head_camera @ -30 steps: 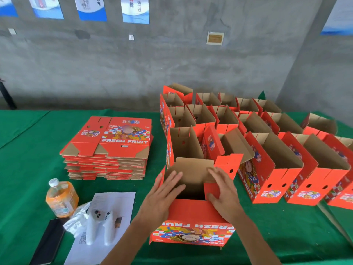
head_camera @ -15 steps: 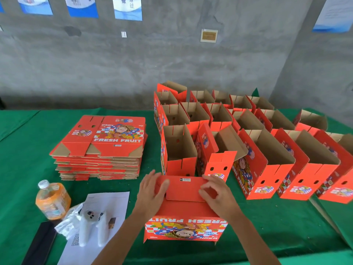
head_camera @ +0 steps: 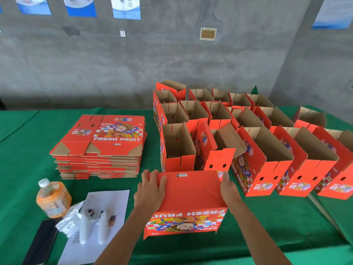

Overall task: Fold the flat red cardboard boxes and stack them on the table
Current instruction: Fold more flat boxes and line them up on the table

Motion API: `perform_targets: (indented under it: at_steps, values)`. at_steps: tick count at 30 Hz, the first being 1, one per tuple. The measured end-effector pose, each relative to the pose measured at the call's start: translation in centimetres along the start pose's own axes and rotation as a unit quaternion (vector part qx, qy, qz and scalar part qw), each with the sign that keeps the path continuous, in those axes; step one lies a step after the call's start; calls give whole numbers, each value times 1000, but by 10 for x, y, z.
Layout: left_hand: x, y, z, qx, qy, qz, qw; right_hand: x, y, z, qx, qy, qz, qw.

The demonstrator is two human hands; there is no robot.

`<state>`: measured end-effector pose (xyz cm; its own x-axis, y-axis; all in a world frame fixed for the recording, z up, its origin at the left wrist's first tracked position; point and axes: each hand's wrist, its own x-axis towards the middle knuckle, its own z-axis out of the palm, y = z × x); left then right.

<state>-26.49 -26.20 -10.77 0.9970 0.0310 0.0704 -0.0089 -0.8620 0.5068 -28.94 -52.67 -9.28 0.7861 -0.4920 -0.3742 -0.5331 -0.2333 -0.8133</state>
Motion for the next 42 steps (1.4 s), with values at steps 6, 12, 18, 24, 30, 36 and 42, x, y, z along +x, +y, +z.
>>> perform_targets:
  at_steps: [6,12,18,24,30,36,42]
  values:
    - [-6,3,6,-13,18,0,1000,7,34,-31,14,-189,195,962]
    - [-25,-3,13,-48,49,28,997,8,62,-38,37,-243,218,944]
    - [-71,-21,33,-129,106,30,985,6,72,-44,-25,-258,98,961]
    - [-87,-31,38,-260,124,9,957,-8,63,-65,-64,-250,32,966]
    - [-77,-4,52,-316,12,-7,949,-28,28,-129,-63,-199,-139,968]
    - [-89,83,68,-401,-151,8,903,-80,0,-150,-187,-121,-288,931]
    - [-109,143,65,-494,-149,118,849,-110,55,-110,-368,43,-344,863]
